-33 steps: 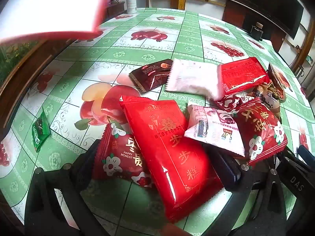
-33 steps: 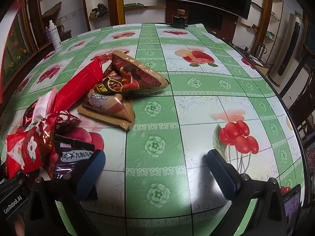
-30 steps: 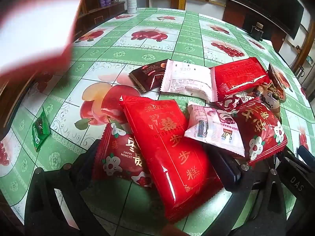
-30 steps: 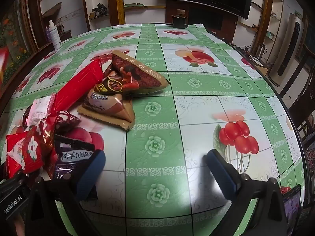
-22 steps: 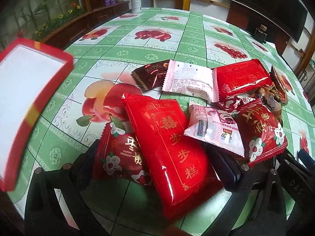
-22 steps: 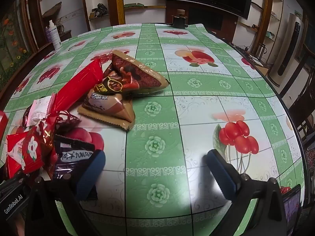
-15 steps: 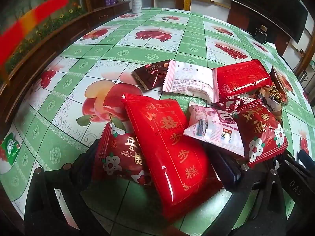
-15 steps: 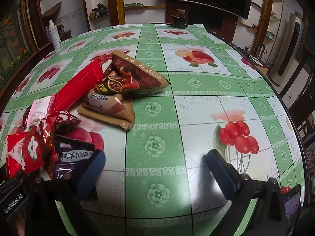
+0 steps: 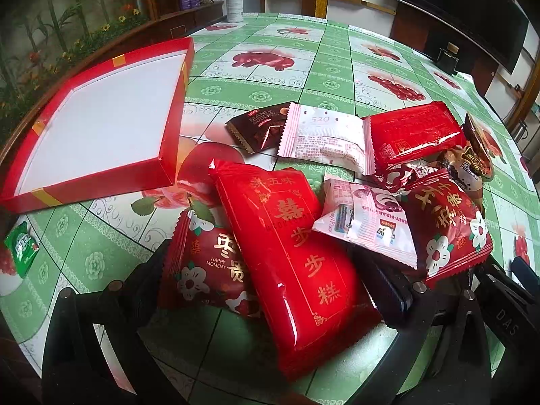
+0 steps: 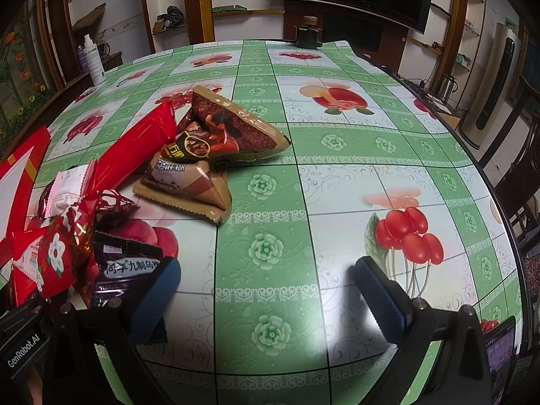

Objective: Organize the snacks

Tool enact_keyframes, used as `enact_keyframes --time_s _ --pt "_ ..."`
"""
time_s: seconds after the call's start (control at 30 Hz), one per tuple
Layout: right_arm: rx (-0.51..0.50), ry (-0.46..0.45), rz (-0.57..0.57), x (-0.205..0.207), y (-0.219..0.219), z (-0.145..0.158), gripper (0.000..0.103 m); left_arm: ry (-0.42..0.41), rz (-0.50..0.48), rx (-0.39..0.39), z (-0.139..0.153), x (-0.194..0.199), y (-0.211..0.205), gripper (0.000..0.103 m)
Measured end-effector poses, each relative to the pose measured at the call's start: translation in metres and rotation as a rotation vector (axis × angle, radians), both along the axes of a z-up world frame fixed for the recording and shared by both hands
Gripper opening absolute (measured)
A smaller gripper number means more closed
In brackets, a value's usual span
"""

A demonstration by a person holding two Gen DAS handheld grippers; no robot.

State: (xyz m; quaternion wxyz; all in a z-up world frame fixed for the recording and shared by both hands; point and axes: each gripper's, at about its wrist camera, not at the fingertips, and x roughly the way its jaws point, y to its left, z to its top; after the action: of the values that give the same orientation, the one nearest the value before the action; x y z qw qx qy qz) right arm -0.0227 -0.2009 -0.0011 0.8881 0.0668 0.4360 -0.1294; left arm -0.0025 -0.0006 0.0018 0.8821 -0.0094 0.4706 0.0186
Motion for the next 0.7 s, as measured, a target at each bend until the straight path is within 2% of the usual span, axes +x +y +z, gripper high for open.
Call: enact_keyframes --time_s 0.23,0.7 --pt "0.000 0.000 0.000 0.0002 -0.0001 -0.0002 0.103 -0.031 0.018 -0.003 0.0005 0.0052 0.0010 0.103" --pt "0.000 -0.001 0.000 0.0004 -0.0001 -0.0004 0.103 -0.034 0.024 -0.003 -0.0006 0.0060 0.0019 0.103"
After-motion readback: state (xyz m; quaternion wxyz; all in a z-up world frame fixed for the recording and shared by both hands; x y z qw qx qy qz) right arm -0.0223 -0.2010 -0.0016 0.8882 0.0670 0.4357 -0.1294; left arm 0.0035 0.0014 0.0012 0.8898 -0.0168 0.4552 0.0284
